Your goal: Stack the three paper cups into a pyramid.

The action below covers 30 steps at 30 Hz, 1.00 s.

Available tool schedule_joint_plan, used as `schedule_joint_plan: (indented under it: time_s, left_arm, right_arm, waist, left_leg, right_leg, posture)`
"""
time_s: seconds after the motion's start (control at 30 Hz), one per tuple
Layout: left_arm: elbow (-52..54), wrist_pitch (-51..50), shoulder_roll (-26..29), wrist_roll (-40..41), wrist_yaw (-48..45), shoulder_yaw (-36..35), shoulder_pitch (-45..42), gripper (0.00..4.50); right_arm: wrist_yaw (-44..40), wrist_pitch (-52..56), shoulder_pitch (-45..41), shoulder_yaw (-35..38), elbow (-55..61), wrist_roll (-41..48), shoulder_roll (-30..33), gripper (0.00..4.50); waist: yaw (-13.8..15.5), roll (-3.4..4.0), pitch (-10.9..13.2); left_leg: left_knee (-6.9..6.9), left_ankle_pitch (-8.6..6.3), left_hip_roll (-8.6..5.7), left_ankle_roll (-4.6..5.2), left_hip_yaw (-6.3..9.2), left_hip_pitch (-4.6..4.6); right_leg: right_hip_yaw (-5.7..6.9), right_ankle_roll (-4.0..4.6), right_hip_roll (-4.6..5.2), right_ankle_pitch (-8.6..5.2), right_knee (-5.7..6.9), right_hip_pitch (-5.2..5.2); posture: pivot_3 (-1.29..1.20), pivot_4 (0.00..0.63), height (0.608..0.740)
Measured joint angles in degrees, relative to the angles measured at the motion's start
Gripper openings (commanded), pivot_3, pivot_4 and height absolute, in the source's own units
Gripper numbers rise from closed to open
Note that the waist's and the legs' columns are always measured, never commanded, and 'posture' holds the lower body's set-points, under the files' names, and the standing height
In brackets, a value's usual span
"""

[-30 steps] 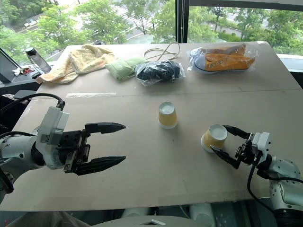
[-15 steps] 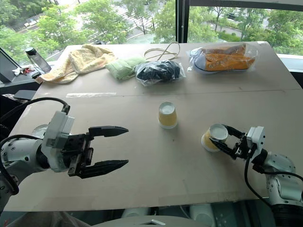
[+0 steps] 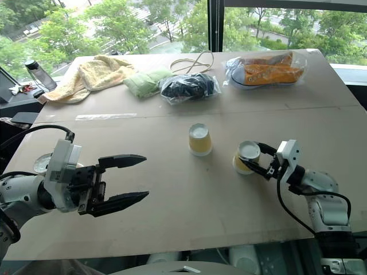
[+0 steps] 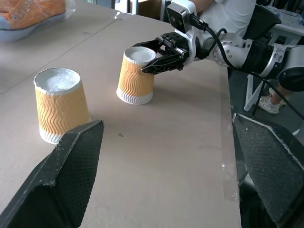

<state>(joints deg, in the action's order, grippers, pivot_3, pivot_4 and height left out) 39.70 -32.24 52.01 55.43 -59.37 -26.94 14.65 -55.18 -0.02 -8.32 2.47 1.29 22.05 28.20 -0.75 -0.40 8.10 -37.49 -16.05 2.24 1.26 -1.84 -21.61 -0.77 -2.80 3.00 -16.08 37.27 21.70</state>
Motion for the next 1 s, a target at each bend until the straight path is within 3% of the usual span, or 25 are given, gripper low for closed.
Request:
schedule_joint_plan:
  time_s: [0.4, 0.67, 1.0]
  left_arm:
    - [0.7, 0.56, -3.14, -0.2, 0.01, -7.24, 6.75, 4.5]
    - [2.52, 1.33, -5.66, -0.38, 1.33, -9.63, 11.15, 4.5]
    - [2.54, 1.87, -7.16, -0.13, 2.13, -11.49, 12.76, 4.5]
  right_arm:
    - [0.76, 7.15, -12.17, -4.33, -6.0, -2.29, -1.63, 2.12]
    - [-2.06, 12.17, -13.27, -4.62, -5.71, -0.17, -1.7, 2.12]
    - [-2.39, 11.02, -15.29, -5.25, -8.69, -0.64, -4.13, 2.12]
  waist:
    - [-0.04, -0.05, 0.05]
    - [0.0, -0.06, 0.05]
    - [-0.09, -0.08, 0.07]
  left_leg:
    - [-0.02, 0.0, 0.03, 0.0, 0.01, -0.06]
    - [-0.02, 0.0, 0.06, 0.0, 0.02, -0.06]
    - [-0.02, 0.0, 0.03, 0.0, 0.01, -0.05]
  right_leg:
    - [0.01, 0.01, 0.03, 0.0, 0.1, 0.1]
    - [0.01, 0.01, 0.1, 0.0, 0.13, 0.09]
    - [0.02, 0.01, 0.08, -0.01, 0.14, 0.1]
  posture:
    - [0.0, 0.15, 0.74]
    - [0.0, 0.15, 0.74]
    - [0.0, 0.15, 0.74]
